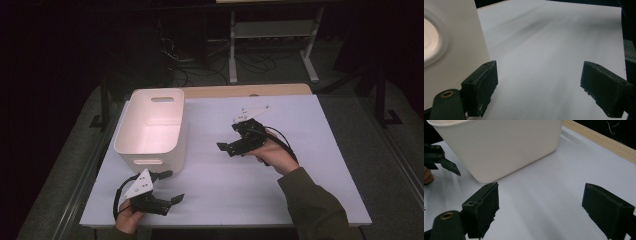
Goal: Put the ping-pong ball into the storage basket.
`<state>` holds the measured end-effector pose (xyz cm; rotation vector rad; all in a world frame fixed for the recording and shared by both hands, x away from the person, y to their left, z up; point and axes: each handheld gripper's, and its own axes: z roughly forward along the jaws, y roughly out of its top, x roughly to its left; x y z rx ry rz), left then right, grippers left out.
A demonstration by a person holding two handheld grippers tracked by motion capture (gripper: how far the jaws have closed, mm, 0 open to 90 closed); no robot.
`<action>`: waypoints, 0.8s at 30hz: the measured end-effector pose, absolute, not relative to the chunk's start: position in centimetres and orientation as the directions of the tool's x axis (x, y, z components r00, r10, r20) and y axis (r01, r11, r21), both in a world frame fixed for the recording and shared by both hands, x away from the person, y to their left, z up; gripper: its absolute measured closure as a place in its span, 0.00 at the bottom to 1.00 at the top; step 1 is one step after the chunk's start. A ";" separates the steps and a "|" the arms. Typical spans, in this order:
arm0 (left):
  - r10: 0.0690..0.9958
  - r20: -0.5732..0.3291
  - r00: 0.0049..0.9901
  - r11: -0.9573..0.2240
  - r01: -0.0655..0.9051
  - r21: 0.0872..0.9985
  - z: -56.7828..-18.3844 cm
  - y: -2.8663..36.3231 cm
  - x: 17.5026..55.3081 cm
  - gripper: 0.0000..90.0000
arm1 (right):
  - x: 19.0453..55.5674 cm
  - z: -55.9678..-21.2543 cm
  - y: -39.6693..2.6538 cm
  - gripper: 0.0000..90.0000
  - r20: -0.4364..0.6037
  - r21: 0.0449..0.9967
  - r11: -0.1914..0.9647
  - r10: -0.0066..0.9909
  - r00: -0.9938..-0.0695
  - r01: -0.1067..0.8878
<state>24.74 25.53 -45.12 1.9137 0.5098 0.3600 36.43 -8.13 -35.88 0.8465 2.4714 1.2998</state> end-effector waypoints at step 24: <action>0.501 0.020 0.865 -0.341 0.176 0.924 -45.1 25.5 24.7 0.16 | 33.4 -39.9 -10.9 0.01 0.054 0.815 0.403 0.662 -0.748 0.416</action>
